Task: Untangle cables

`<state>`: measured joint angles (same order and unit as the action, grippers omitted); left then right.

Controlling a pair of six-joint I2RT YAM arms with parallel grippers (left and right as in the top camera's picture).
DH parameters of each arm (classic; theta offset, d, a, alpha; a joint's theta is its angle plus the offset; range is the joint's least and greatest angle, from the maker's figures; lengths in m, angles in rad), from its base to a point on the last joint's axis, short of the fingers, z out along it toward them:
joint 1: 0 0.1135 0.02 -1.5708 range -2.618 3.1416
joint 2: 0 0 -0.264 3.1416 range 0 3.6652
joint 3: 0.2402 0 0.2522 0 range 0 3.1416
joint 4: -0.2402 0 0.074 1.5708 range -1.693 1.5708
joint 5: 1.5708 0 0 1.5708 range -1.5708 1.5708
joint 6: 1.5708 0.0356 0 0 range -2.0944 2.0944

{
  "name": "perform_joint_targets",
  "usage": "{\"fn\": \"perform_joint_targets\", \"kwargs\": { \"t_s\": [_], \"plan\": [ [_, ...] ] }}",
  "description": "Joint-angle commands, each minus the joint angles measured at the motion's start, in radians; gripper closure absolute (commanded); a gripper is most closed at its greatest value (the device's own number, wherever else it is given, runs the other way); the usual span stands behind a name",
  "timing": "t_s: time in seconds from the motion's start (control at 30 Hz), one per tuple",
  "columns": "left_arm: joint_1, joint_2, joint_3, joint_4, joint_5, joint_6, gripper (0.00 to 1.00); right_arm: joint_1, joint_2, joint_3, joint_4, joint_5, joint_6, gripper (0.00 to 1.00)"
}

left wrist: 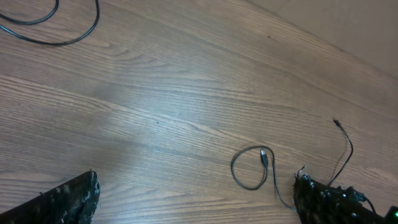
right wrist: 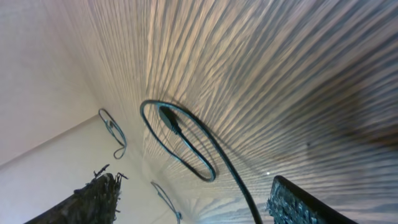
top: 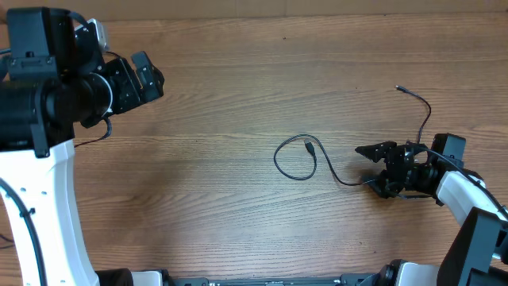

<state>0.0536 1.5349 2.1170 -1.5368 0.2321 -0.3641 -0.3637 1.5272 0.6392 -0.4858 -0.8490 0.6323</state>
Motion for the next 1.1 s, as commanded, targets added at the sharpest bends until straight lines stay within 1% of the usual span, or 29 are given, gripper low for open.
{"fn": "perform_joint_targets", "kwargs": {
  "t_s": [0.0, 0.07, 0.1, 0.13, 0.17, 0.2, 0.23, 0.27, 0.3, 0.37, 0.47, 0.53, 0.6, 0.63, 0.7, 0.73, 0.8, 0.87, 0.93, 0.97, 1.03, 1.07],
  "plan": [
    [-0.003, -0.004, 0.013, 0.002, -0.001, 0.048, 0.00, 0.047, -0.018, 0.031, 0.000, -0.003, -0.013, 0.25],
    [-0.003, -0.004, 0.013, 0.017, -0.003, 0.063, 0.00, 0.104, -0.048, 0.051, -0.003, 0.040, -0.013, 0.26],
    [-0.002, -0.004, 0.013, 0.034, -0.003, 0.082, 0.00, 0.142, -0.064, 0.068, -0.011, 0.069, -0.013, 0.32],
    [-0.002, -0.004, 0.013, 0.051, -0.003, 0.097, 0.01, 0.181, -0.078, 0.087, -0.022, 0.099, -0.011, 0.40],
    [-0.002, -0.004, 0.013, 0.063, -0.005, 0.100, 0.00, 0.219, -0.089, 0.103, -0.029, 0.126, -0.004, 0.54],
    [-0.002, -0.004, 0.013, 0.077, -0.006, 0.099, 0.00, 0.262, -0.098, 0.119, -0.029, 0.148, 0.015, 0.64],
    [-0.002, -0.004, 0.013, 0.086, -0.006, 0.099, 0.01, 0.303, -0.103, 0.131, -0.023, 0.168, 0.044, 0.78],
    [-0.002, -0.004, 0.013, 0.093, -0.006, 0.099, 0.00, 0.358, -0.104, 0.143, 0.008, 0.183, 0.080, 0.87],
    [-0.002, -0.003, 0.013, 0.098, -0.006, 0.098, 0.00, 0.419, -0.104, 0.146, 0.068, 0.183, 0.098, 0.92],
    [-0.002, -0.002, 0.013, 0.109, -0.006, 0.095, 0.00, 0.527, -0.104, 0.146, 0.186, 0.183, 0.134, 0.96],
    [-0.002, -0.002, 0.012, 0.101, -0.006, 0.095, 0.00, 0.727, -0.104, 0.146, 0.344, 0.186, 0.153, 0.96],
    [-0.002, -0.002, 0.012, 0.097, -0.006, 0.095, 0.00, 0.797, -0.104, 0.146, 0.335, 0.227, 0.152, 0.95],
    [-0.002, -0.002, 0.012, 0.097, -0.006, 0.095, 0.00, 0.834, -0.104, 0.146, 0.294, 0.269, 0.150, 0.90],
    [-0.002, -0.002, 0.012, 0.097, -0.003, 0.094, 0.01, 0.840, -0.104, 0.146, 0.270, 0.272, 0.134, 0.81],
    [-0.002, -0.002, 0.012, 0.097, 0.019, 0.077, 0.00, 0.829, -0.109, 0.149, 0.217, 0.272, 0.092, 0.69],
    [-0.002, 0.000, 0.011, 0.097, 0.033, 0.071, 0.00, 0.821, -0.114, 0.150, 0.202, 0.274, 0.080, 0.65],
    [-0.002, 0.005, 0.010, 0.097, 0.069, 0.069, 0.00, 0.790, -0.131, 0.158, 0.152, 0.288, 0.048, 0.51],
    [-0.003, 0.014, 0.004, 0.097, 0.110, 0.069, 0.01, 0.740, -0.172, 0.191, 0.031, 0.370, 0.018, 0.38],
    [-0.005, 0.030, -0.004, 0.096, 0.170, 0.069, 0.01, 0.696, -0.216, 0.230, -0.091, 0.470, 0.005, 0.30],
    [-0.011, 0.042, -0.005, 0.096, 0.193, 0.069, 0.00, 0.676, -0.236, 0.248, -0.145, 0.522, 0.006, 0.23],
    [-0.035, 0.072, -0.005, 0.094, 0.239, 0.071, 0.00, 0.623, -0.286, 0.283, -0.249, 0.618, 0.006, 0.00],
    [-0.056, 0.092, -0.006, 0.093, 0.239, 0.074, 0.00, 0.600, -0.304, 0.290, -0.280, 0.638, 0.006, 0.00]
  ]
}}
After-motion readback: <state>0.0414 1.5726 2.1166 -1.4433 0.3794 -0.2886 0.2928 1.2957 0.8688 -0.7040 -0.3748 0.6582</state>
